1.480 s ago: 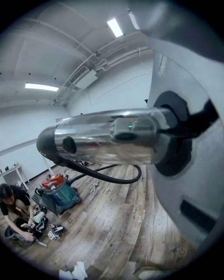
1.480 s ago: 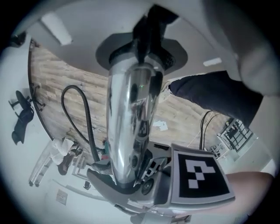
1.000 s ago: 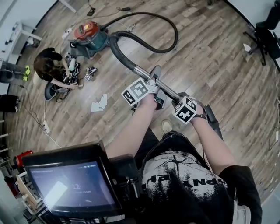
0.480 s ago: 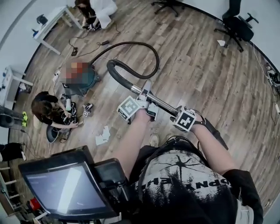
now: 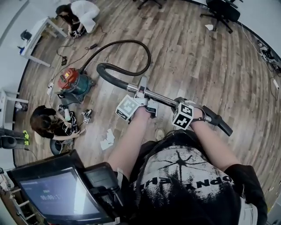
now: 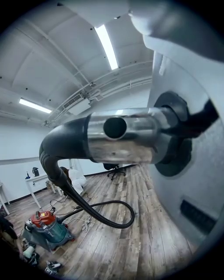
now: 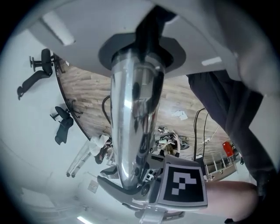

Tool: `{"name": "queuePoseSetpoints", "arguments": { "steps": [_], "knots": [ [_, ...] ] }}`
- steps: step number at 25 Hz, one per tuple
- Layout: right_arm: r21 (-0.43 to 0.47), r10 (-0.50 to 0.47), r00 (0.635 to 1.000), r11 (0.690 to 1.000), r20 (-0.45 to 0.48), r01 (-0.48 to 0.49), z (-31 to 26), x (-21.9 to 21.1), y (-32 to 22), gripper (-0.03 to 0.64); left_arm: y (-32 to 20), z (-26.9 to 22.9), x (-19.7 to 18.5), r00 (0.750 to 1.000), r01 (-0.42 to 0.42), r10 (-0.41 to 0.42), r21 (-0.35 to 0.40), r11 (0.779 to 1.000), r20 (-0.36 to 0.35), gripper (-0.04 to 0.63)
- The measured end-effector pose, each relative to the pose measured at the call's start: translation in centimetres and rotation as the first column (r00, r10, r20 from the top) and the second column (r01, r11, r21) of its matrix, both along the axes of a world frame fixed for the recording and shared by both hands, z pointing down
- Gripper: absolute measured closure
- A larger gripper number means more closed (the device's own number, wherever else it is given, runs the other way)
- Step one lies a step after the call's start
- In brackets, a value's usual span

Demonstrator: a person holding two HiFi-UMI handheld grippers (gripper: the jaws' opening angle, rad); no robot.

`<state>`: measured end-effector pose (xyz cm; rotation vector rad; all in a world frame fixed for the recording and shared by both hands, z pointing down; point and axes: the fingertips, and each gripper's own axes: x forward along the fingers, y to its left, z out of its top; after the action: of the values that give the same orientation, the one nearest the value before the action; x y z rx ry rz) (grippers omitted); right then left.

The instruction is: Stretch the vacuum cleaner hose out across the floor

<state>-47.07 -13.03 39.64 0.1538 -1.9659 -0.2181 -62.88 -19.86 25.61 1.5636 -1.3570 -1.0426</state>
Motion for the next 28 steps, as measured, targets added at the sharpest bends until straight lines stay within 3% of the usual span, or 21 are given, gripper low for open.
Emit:
{"name": "queuePoseSetpoints", "arguments": {
  "steps": [7,17,28],
  "knots": [
    [-0.019,0.045,0.999,0.999,-0.012,-0.045,-0.1,1.0,0.2,0.551,-0.7,0.2,1.2,0.998,-0.059,0.059,0.009,0.998,-0.012,0.555],
    [-0.062,0.058,0.998,0.996,-0.023,-0.060,-1.0,6.5,0.5,0.551,-1.2,-0.9,7.1,0.994,-0.109,0.109,0.007,0.994,-0.015,0.552],
    [-0.086,-0.021,1.000,0.996,-0.003,0.020,-0.1,20.7,1.5,0.549,0.7,0.2,20.9,1.000,-0.022,0.022,-0.025,0.999,-0.008,0.554]
  ]
}}
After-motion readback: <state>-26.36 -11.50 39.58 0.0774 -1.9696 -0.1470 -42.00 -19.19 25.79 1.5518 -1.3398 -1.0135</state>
